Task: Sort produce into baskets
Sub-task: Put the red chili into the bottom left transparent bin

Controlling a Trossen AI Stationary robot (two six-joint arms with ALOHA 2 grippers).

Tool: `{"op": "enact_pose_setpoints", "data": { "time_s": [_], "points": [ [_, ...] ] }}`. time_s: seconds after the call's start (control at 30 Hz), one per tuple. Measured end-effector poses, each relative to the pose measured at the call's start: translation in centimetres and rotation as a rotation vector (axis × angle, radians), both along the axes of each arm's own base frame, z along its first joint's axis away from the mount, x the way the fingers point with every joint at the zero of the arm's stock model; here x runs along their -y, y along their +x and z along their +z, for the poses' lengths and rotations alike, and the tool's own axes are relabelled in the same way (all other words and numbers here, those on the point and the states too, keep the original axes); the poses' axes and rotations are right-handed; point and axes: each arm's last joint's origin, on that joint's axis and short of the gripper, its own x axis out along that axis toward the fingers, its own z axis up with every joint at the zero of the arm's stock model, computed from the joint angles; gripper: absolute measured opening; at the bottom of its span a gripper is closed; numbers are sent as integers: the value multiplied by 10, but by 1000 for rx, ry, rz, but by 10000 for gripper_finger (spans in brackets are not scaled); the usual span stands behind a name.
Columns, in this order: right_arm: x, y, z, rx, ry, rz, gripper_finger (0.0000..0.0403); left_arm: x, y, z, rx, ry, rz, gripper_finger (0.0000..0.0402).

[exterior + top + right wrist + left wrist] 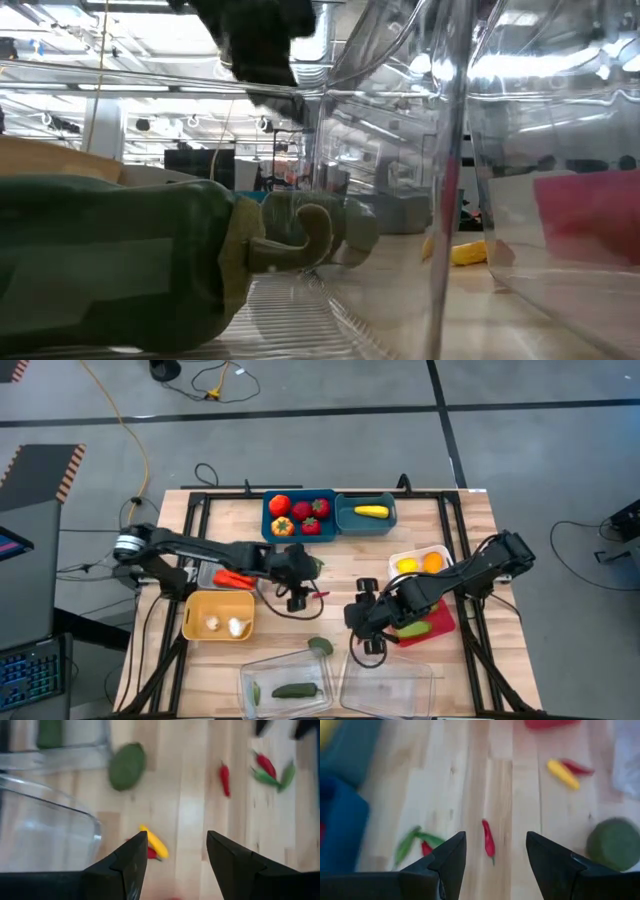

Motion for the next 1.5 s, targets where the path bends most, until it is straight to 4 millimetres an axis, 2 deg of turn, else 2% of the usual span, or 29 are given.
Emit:
{"op": "enact_pose_setpoints", "data": {
  "time_s": [0.1, 0.3, 0.47, 0.7, 0.97, 1.5],
  "points": [
    [9, -9, -11, -20, 9, -56, 228, -1, 14, -23, -37, -7, -5, 194],
    [26, -31, -27, -21, 33, -165, 228, 0, 27, -64, -150, 5, -18, 194],
    [36, -46, -33, -6, 31, -205, 228, 0, 34, -85, -188, 5, -18, 194],
    [47, -53, -37, 17, 42, -229, 228, 1, 41, -106, -217, 5, -17, 194],
    [50, -52, -37, 21, 40, -233, 228, 1, 42, -108, -215, 13, -10, 183],
    [48, -51, -36, 30, 44, -230, 228, 1, 42, -113, -236, 4, 4, 41]
  ]
}}
